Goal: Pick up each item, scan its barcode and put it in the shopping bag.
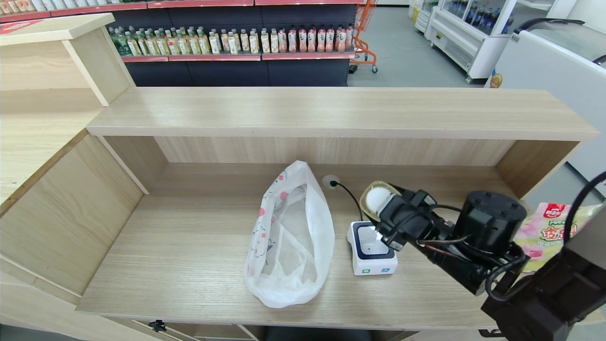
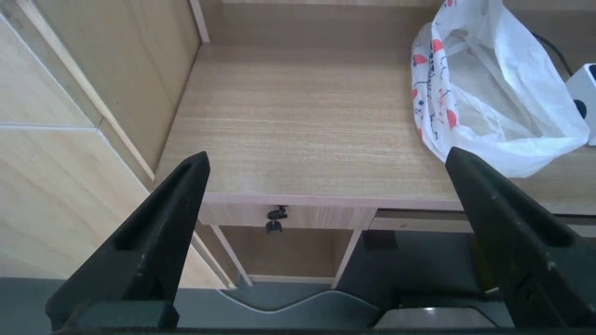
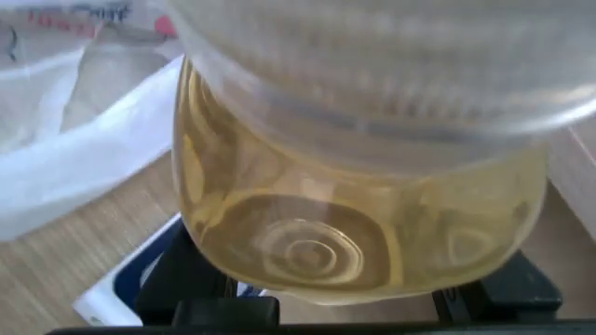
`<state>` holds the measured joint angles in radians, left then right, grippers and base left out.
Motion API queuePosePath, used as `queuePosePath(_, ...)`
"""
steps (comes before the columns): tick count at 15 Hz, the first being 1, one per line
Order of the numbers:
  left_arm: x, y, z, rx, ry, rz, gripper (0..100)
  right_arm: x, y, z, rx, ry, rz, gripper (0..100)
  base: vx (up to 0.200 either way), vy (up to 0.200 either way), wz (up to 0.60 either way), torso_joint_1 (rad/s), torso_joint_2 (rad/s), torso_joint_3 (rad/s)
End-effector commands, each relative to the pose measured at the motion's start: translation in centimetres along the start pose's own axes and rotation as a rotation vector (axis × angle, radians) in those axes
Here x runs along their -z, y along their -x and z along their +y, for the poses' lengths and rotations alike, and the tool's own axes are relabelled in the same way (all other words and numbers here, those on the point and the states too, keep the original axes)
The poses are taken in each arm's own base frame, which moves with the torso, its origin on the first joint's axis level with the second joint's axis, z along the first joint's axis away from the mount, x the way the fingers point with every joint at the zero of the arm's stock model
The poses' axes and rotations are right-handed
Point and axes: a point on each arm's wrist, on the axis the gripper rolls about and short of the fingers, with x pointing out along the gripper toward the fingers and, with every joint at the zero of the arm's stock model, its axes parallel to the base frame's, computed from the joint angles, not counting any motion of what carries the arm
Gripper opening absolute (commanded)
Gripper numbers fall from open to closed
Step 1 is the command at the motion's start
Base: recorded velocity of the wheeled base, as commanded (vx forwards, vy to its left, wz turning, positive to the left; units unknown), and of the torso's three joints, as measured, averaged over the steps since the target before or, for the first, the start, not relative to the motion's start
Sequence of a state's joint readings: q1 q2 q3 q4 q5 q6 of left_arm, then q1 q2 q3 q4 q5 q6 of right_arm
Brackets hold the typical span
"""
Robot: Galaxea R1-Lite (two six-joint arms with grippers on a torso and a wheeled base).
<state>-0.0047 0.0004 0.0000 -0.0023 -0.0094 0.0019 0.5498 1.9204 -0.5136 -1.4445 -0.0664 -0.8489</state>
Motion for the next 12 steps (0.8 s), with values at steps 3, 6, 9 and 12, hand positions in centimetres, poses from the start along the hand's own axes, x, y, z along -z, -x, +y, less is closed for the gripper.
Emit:
queuePosePath(3,0.0,0.0,0.0,0.0,0.0,-0.001,100,-4.9,3.3,-3.9,0.036,-0.42,-0.001,0,0.0,0.0,0.0,0.0,0.0,0.0)
queuePosePath(6,0.0,0.0,0.0,0.001,-0.003,0.0,100,-4.7,3.6,-3.7,-0.025,-0.664,0.03,0,0.0,0.0,0.0,0.0,0.0,0.0)
queuePosePath(9,0.0,0.0,0.0,0.001,-0.003,-0.001,100,-4.1,3.2,-2.5,-0.101,-0.73,0.042,0,0.0,0.133,0.0,0.002,0.0,0.003)
queuePosePath(12,0.0,0.0,0.0,0.001,-0.003,-0.001,100,-4.3,2.2,-0.3,-0.163,-0.707,0.063,0,0.0,0.2,0.0,0.019,0.01,-0.007)
